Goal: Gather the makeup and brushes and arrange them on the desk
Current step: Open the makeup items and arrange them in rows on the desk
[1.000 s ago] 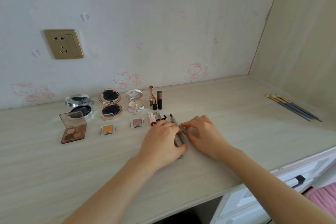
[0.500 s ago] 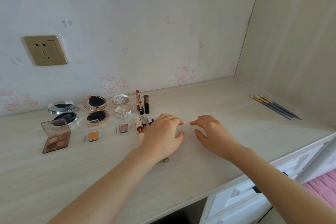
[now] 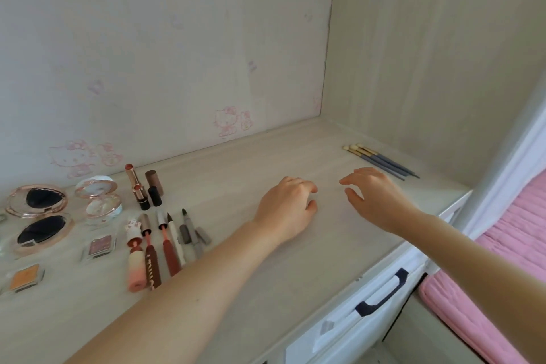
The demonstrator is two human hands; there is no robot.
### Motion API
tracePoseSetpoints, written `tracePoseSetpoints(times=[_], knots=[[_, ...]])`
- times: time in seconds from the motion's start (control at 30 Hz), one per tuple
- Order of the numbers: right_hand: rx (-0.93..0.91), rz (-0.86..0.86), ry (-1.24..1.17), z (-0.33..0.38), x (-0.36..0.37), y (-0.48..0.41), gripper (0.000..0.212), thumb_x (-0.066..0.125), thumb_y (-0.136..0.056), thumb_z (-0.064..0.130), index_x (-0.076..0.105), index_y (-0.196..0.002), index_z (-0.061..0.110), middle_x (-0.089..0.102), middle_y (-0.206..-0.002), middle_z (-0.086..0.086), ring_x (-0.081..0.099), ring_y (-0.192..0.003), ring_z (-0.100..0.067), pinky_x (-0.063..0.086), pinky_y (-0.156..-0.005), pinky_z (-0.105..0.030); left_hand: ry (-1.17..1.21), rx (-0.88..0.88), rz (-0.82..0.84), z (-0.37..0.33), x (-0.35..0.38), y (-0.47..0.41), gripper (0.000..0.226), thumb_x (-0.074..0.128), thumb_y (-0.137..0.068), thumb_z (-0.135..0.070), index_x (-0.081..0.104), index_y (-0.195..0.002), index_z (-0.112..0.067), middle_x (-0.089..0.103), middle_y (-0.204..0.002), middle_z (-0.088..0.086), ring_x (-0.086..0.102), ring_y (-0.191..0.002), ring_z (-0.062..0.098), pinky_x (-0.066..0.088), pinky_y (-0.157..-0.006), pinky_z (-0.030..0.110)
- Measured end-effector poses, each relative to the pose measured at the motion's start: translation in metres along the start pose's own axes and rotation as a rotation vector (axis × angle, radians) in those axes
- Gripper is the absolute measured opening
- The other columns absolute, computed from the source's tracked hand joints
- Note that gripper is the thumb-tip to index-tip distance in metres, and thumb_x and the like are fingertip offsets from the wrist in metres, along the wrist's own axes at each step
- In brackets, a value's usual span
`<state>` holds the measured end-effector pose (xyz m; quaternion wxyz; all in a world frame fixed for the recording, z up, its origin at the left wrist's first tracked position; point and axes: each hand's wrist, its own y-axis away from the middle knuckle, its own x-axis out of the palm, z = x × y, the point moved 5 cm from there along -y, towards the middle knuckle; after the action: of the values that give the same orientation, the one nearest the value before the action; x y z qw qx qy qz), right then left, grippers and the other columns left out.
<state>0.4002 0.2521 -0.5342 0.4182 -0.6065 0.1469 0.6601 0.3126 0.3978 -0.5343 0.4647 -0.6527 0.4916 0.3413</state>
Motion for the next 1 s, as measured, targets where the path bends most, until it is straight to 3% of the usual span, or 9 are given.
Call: tracePoseSetpoints(times=[0.3, 0.57, 0.73, 0.83, 0.93, 1.0], knots=[[0.229, -0.025, -0.003, -0.087, -0.019, -0.035, 0.026, 0.046, -0.094, 0.020, 0.067, -0.109, 0.015, 0.066, -0.107, -0.011, 0.059, -0.095, -0.031, 0.050, -0.082, -0.038, 0.008, 0.128, 0.079, -0.047, 0.054, -0.078, 0.042, 0.044, -0.096, -0.028, 0.050, -0.135, -0.014, 0.047, -0.141, 0.003, 0.037, -0.131, 0.024, 0.036, -0.105, 0.036], [0.393, -0.040, -0.069, -0.143, -0.020, -0.066, 0.030, 0.047, -0.096, 0.019, 0.062, -0.122, 0.012, 0.065, -0.117, -0.011, 0.058, -0.108, -0.031, 0.044, -0.091, -0.031, -0.062, 0.211, 0.174, -0.071, 0.085, -0.132, 0.057, 0.039, -0.098, -0.038, 0.026, -0.150, -0.019, 0.024, -0.157, 0.002, 0.020, -0.142, 0.025, 0.022, -0.115, 0.036], [0.369, 0.030, -0.026, -0.147, -0.011, -0.079, 0.028, 0.048, -0.097, 0.019, 0.063, -0.119, 0.012, 0.065, -0.118, -0.011, 0.059, -0.106, -0.029, 0.045, -0.090, -0.031, -0.144, 0.208, 0.159, -0.080, 0.096, -0.140, 0.050, 0.035, -0.099, -0.042, 0.041, -0.142, -0.017, 0.036, -0.149, 0.004, 0.036, -0.133, 0.026, 0.035, -0.104, 0.038], [0.349, 0.034, -0.014, -0.146, -0.006, -0.079, 0.025, 0.051, -0.096, 0.019, 0.067, -0.113, 0.012, 0.067, -0.114, -0.010, 0.060, -0.104, -0.028, 0.046, -0.093, -0.033, -0.140, 0.175, 0.078, -0.083, 0.092, -0.139, 0.043, 0.036, -0.098, -0.043, 0.053, -0.125, -0.016, 0.051, -0.132, 0.006, 0.047, -0.119, 0.028, 0.040, -0.089, 0.038], [0.340, 0.023, -0.026, -0.145, -0.005, -0.078, 0.022, 0.054, -0.095, 0.018, 0.071, -0.106, 0.010, 0.069, -0.108, -0.010, 0.062, -0.099, -0.028, 0.048, -0.090, -0.033, -0.086, 0.111, -0.016, -0.078, 0.082, -0.138, 0.035, 0.040, -0.098, -0.037, 0.058, -0.111, -0.010, 0.057, -0.118, 0.010, 0.053, -0.109, 0.031, 0.043, -0.081, 0.038], [0.328, 0.028, -0.013, -0.142, -0.004, -0.078, 0.022, 0.052, -0.095, 0.016, 0.072, -0.099, 0.010, 0.070, -0.103, -0.011, 0.062, -0.095, -0.029, 0.049, -0.087, -0.035, -0.052, 0.042, -0.058, -0.072, 0.075, -0.139, 0.030, 0.044, -0.096, -0.025, 0.058, -0.114, -0.005, 0.058, -0.118, 0.015, 0.054, -0.111, 0.033, 0.044, -0.083, 0.038]])
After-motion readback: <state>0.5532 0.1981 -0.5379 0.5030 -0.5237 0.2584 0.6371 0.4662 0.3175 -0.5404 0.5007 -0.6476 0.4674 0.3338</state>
